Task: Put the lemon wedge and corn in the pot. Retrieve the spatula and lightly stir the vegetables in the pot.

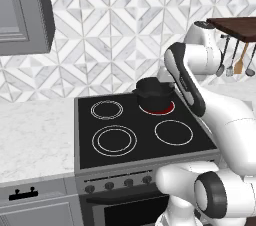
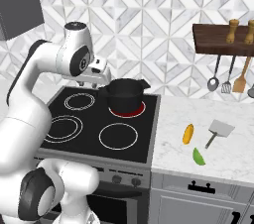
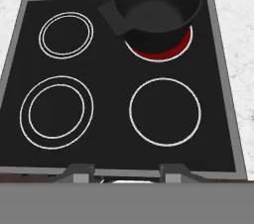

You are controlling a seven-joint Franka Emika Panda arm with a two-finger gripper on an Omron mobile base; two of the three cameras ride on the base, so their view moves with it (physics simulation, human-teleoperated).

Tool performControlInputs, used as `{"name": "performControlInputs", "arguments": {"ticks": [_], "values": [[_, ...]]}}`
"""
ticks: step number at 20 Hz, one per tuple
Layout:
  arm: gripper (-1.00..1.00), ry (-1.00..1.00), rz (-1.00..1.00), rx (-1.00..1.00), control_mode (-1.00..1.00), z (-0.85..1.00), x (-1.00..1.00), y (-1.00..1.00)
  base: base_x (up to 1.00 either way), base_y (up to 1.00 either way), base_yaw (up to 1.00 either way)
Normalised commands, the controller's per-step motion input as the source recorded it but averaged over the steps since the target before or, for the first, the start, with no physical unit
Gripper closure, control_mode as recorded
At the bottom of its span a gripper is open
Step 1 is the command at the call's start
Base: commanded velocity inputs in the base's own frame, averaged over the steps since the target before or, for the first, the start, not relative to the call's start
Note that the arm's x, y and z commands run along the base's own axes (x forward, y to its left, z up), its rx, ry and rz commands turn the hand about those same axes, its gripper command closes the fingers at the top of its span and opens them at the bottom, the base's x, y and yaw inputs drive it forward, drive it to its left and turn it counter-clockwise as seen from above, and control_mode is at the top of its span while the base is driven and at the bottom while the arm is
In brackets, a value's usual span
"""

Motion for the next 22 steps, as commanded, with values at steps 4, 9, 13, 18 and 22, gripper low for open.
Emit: {"name": "performControlInputs", "arguments": {"ticks": [4, 9, 13, 18, 22], "values": [[-1.0, 0.0, 0.0, 0.0, -1.0, 0.0, -0.04, -0.17, 0.0, 0.0, 0.0], [-1.0, 0.0, -0.02, 0.0, -1.0, -0.08, 0.01, -0.93, 0.0, 0.0, 0.0], [-1.0, 0.05, -0.05, 0.0, -1.0, -0.35, 0.12, -1.0, 0.0, 0.0, 0.0], [-1.0, 0.15, -0.05, 0.0, -1.0, -0.59, 0.28, -1.0, 0.0, 0.0, 0.0], [-1.0, 0.19, -0.09, 0.0, -1.0, -0.61, 0.44, -1.0, 0.0, 0.0, 0.0]]}}
